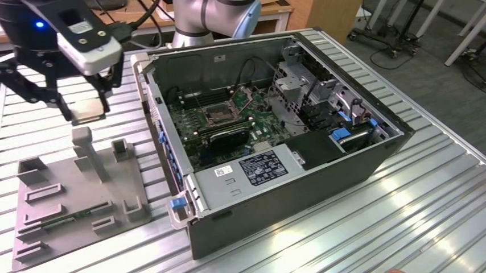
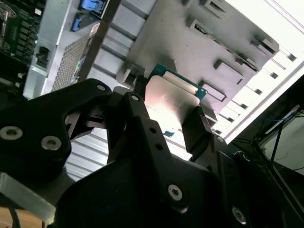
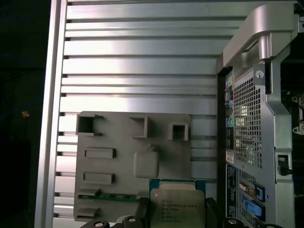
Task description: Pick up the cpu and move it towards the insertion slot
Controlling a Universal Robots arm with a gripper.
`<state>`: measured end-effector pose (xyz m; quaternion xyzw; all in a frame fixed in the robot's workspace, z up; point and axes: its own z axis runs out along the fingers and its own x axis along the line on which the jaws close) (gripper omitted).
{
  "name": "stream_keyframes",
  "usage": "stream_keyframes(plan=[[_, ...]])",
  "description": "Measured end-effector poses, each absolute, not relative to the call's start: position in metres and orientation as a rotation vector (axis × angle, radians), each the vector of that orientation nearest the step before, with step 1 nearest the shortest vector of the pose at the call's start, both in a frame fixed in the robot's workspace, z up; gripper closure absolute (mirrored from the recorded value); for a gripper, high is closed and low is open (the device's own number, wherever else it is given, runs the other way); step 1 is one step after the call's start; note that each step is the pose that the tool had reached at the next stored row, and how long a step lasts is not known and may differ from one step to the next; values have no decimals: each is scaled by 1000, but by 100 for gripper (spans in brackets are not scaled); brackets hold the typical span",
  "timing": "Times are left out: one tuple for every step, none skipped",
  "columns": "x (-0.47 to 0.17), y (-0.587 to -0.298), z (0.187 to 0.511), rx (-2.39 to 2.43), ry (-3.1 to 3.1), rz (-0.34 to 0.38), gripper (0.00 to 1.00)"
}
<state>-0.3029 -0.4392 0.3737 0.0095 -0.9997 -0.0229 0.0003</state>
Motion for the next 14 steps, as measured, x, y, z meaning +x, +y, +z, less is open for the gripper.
stream_keyframes(plan=[[-299, -439, 374, 30, -3140, -72, 45], [-294, -439, 374, 30, -3140, -72, 45], [-290, -439, 374, 30, -3140, -72, 45], [-285, -439, 374, 30, -3140, -72, 45], [-281, -439, 374, 30, -3140, -72, 45], [-276, -439, 374, 30, -3140, -72, 45], [-272, -439, 374, 30, -3140, -72, 45], [-267, -439, 374, 30, -3140, -72, 45], [-263, -439, 374, 30, -3140, -72, 45], [-258, -439, 374, 30, -3140, -72, 45], [-254, -439, 374, 30, -3140, -72, 45], [-249, -439, 374, 30, -3140, -72, 45], [-245, -439, 374, 30, -3140, -72, 45], [-240, -439, 374, 30, -3140, -72, 45]])
